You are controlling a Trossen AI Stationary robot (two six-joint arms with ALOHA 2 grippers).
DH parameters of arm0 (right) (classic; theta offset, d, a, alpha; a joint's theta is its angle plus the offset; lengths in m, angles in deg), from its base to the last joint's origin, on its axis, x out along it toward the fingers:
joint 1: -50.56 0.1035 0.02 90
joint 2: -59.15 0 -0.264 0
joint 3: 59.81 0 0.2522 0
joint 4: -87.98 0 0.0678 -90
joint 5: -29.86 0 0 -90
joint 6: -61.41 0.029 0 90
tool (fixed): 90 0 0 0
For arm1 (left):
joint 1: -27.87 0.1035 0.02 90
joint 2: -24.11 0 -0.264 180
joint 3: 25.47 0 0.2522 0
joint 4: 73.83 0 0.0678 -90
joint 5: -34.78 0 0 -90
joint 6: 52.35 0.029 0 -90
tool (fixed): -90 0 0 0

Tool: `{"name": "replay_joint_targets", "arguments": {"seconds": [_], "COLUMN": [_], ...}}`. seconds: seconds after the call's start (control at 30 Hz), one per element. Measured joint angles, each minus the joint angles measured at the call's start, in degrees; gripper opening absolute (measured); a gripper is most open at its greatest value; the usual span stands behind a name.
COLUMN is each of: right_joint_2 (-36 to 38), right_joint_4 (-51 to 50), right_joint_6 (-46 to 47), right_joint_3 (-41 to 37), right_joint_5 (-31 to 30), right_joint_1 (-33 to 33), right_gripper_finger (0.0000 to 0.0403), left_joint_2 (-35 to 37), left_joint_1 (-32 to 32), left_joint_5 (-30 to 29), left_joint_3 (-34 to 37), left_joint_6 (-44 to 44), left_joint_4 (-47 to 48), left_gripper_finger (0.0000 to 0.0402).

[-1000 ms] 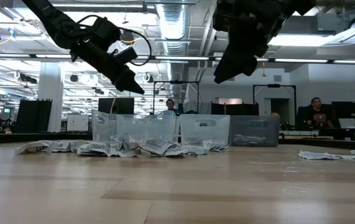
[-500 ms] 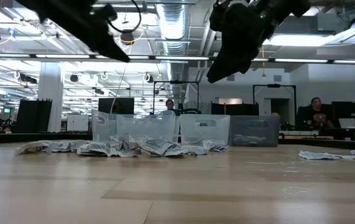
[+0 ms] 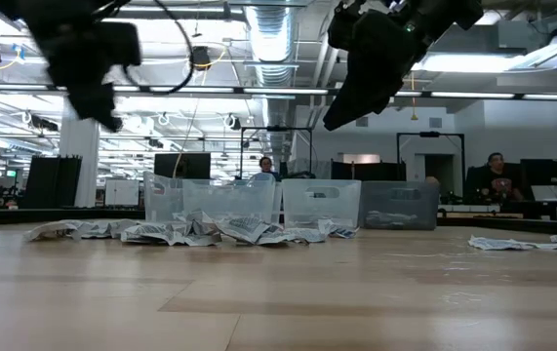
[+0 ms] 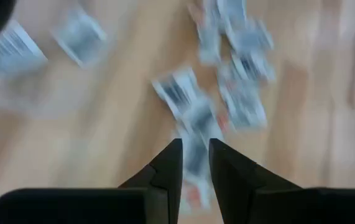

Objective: Pick & Place First Aid Supplies
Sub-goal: Put the ointment pack into the top left transparent bin

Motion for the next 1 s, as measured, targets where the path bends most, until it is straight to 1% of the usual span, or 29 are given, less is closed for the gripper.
{"name": "replay_joint_targets", "arguments": {"seconds": [0.1,0.2,0.27,0.4,0.47,0.7,0.8,1.0], "right_joint_2": [0.0,0.0,0.0,0.0,0.0,0.0,0.0,0.0], "right_joint_4": [-0.1,0.0,0.0,-0.1,-0.1,0.0,0.0,-0.1], "right_joint_6": [-0.1,-0.1,-0.1,-0.1,-0.1,0.0,0.0,0.1], "right_joint_3": [0.0,0.0,0.0,0.0,0.0,0.0,0.0,0.0], "right_joint_5": [0.0,0.0,0.0,0.0,0.0,0.0,0.0,0.0], "right_joint_1": [0.1,0.1,0.0,0.0,0.0,0.1,0.1,0.1], "right_gripper_finger": [0.0120,0.0120,0.0120,0.0120,0.0120,0.0120,0.0120,0.0120], "left_joint_2": [0.1,-0.4,-1.2,-3.2,-4.3,-6.9,-8.4,-11.9], "left_joint_1": [-4.4,-7.9,-9.2,-9.6,-9.6,-9.6,-9.6,-9.5], "left_joint_5": [1.3,-0.4,-2.5,-5.2,-5.8,-5.8,-5.8,-5.6], "left_joint_3": [3.1,6.2,8.3,11.3,12.3,15.5,15.5,15.6], "left_joint_6": [-5.1,-8.7,-11.6,-17.4,-17.7,-17.0,-15.0,-14.7], "left_joint_4": [1.9,1.0,1.0,-0.3,-1.2,-11.3,-11.5,-11.8], "left_gripper_finger": [0.0078,0.0078,0.0078,0.0078,0.0078,0.0078,0.0081,0.0099]}}
